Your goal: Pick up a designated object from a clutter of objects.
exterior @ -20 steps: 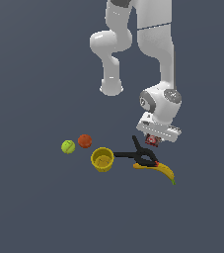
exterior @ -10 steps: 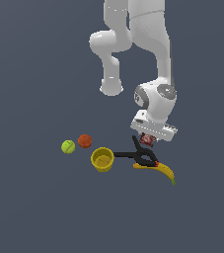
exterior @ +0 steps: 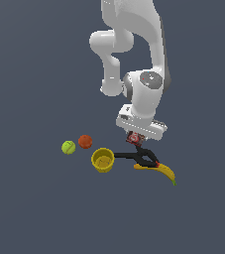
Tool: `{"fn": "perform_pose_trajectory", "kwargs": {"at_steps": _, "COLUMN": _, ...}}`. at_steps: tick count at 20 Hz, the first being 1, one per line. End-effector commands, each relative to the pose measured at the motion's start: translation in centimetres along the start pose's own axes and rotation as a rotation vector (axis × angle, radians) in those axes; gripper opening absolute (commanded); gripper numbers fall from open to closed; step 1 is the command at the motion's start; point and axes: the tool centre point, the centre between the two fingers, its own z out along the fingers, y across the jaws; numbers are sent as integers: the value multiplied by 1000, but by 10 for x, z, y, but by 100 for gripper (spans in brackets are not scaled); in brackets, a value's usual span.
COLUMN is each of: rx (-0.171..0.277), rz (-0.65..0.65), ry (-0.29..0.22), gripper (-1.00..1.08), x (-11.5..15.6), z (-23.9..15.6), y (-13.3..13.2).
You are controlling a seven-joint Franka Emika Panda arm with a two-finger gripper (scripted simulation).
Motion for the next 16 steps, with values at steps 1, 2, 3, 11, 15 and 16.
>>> {"fn": "perform_pose_trajectory", "kwargs": {"at_steps": 1, "rx": 1, "rz": -1, "ry": -1, "gripper": -100, "x": 19, "z": -20, "y": 17}}
{"fn": "perform_pose_trajectory", "kwargs": {"at_steps": 2, "rx": 1, "rz": -1, "ry": -1, "gripper": -100, "x": 26, "z": -28, "y": 24}}
{"fn": "perform_pose_trajectory", "kwargs": {"at_steps": 3, "rx": 2, "rz": -1, "ry": -1, "gripper": -100, "x": 34, "z": -37, "y": 31}}
{"fn": "perform_pose_trajectory", "kwargs": {"at_steps": 11, "rx": 3, "rz": -1, "ry": -2, "gripper": -100, "x": 97, "z": -102, "y": 86}}
{"fn": "perform_pose_trajectory", "kwargs": {"at_steps": 15, "rx": 2, "rz": -1, "ry": -2, "gripper": -100, "x": 128, "z": -134, "y": 113}}
{"fn": "perform_pose_trajectory", "kwargs": {"at_steps": 16, "rx": 2, "rz": -1, "ry": -2, "gripper": -100, "x": 135, "z": -141, "y": 119}}
